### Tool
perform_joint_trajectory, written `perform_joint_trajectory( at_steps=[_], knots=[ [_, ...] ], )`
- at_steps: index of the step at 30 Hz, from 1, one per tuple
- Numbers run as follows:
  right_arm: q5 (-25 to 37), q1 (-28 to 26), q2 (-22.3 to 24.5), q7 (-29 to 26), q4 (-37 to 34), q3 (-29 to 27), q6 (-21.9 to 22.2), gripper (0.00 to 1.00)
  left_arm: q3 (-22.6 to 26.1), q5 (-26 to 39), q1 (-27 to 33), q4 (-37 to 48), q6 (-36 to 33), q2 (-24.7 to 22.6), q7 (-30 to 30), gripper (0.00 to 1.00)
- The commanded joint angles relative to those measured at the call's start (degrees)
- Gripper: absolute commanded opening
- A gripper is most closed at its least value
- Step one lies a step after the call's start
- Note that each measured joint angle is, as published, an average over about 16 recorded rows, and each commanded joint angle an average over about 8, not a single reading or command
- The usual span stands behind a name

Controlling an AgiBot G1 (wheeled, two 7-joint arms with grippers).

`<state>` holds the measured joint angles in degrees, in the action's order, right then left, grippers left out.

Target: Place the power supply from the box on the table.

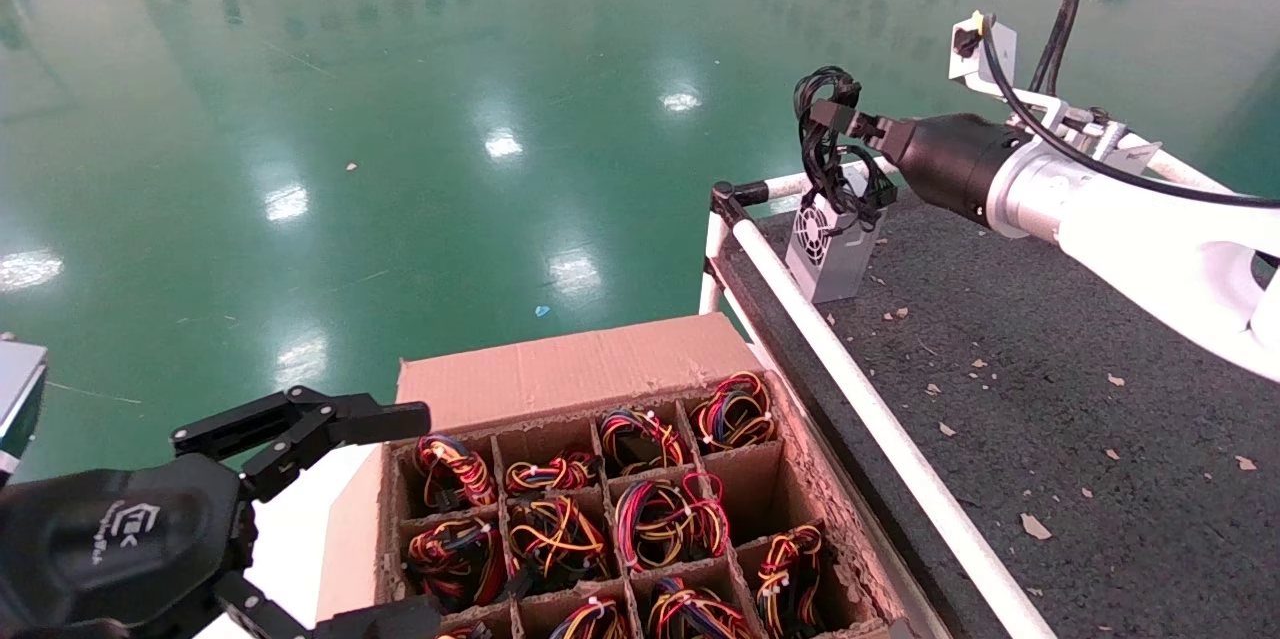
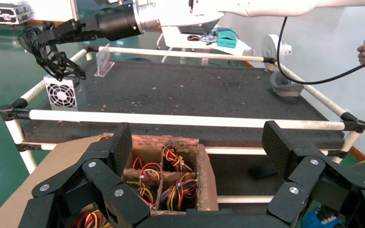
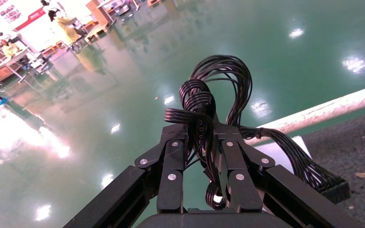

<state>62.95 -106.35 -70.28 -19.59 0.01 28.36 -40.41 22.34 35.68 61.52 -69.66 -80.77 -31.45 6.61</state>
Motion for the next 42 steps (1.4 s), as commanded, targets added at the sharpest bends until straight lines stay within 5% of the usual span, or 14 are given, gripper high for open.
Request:
perform_joint_trajectory(
  at_steps=[1,3,5,42],
  knots=[
    [0.1,-0.2,-0.2,0.0,0.0,0.1,0.2,0.62,0.0,0.0,0.0,0.0,0.0,0.0,0.0,1.0],
    [0.3,-0.3,-0.2,0.0,0.0,0.2,0.5,0.87,0.0,0.0,0.0,0.0,0.0,0.0,0.0,1.0],
    [0.4,-0.3,-0.3,0.1,0.0,0.3,0.7,1.0,0.0,0.0,0.0,0.0,0.0,0.0,0.0,1.0],
    [4.1,-0.4,2.6,2.3,-0.1,2.9,-3.2,1.0,0.0,0.0,0.0,0.0,0.0,0.0,0.0,1.0]
  ],
)
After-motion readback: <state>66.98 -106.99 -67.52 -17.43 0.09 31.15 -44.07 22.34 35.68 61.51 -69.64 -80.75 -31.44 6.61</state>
